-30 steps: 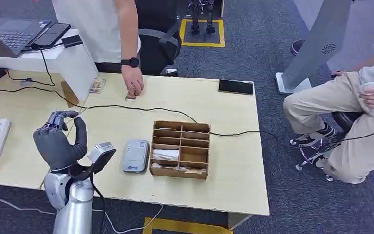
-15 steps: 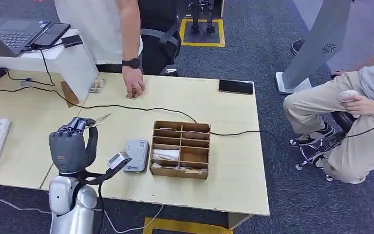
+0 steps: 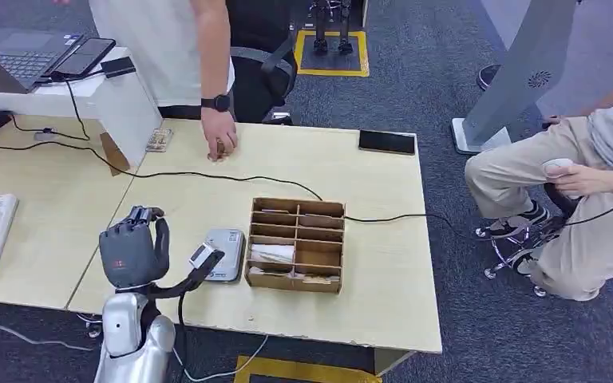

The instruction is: Pass the card to the sensor for recognition and then transmit it.

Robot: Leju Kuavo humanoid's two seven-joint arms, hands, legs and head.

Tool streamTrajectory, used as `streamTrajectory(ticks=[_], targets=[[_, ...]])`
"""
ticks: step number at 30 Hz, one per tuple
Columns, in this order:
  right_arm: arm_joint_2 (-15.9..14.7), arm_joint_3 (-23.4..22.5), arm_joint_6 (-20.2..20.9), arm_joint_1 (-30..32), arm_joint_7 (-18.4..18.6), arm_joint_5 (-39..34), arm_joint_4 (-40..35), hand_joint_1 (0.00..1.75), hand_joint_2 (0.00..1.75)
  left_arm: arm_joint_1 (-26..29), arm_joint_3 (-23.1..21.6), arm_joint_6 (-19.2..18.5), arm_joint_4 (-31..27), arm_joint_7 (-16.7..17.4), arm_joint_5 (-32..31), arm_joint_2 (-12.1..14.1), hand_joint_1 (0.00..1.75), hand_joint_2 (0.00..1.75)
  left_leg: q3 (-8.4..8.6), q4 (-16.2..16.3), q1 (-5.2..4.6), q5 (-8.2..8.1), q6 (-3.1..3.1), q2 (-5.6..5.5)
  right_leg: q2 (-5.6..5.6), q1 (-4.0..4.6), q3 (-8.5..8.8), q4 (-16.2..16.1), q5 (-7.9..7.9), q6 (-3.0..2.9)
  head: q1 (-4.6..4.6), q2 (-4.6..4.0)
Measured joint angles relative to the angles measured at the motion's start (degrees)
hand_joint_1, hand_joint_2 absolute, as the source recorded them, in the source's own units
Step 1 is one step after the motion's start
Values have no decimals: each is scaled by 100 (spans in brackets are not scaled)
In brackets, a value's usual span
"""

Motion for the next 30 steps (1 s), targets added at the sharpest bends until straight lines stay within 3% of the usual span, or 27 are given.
streamTrajectory(ticks=[3, 7, 17, 30], targets=[[0, 0, 0, 0, -4, 50, 4, 0, 175, -4, -33, 0, 94, 217, -13, 44, 175, 175, 0, 0, 0, 0, 0, 0, 0, 0, 0, 0, 0, 0, -2, 0], [0, 0, 0, -1, -24, 50, 7, 0, 175, -4, -53, 0, 186, 217, 55, 81, 175, 175, 0, 0, 0, 0, 0, 0, 0, 0, 0, 0, 0, 0, 0, 0], [-20, 0, 0, 0, -101, 26, 94, 0, 175, 15, -59, 0, 442, -307, 310, 88, 175, 175, 0, 0, 0, 0, 0, 0, 0, 0, 0, 0, 0, 0, 0, 0], [-52, 4, 0, 2, -181, -72, 214, 0, 175, 66, -90, 0, 938, -675, 509, 83, 175, 175, 0, 0, 0, 0, 0, 0, 0, 0, 0, 0, 0, 0, 0, 0]])
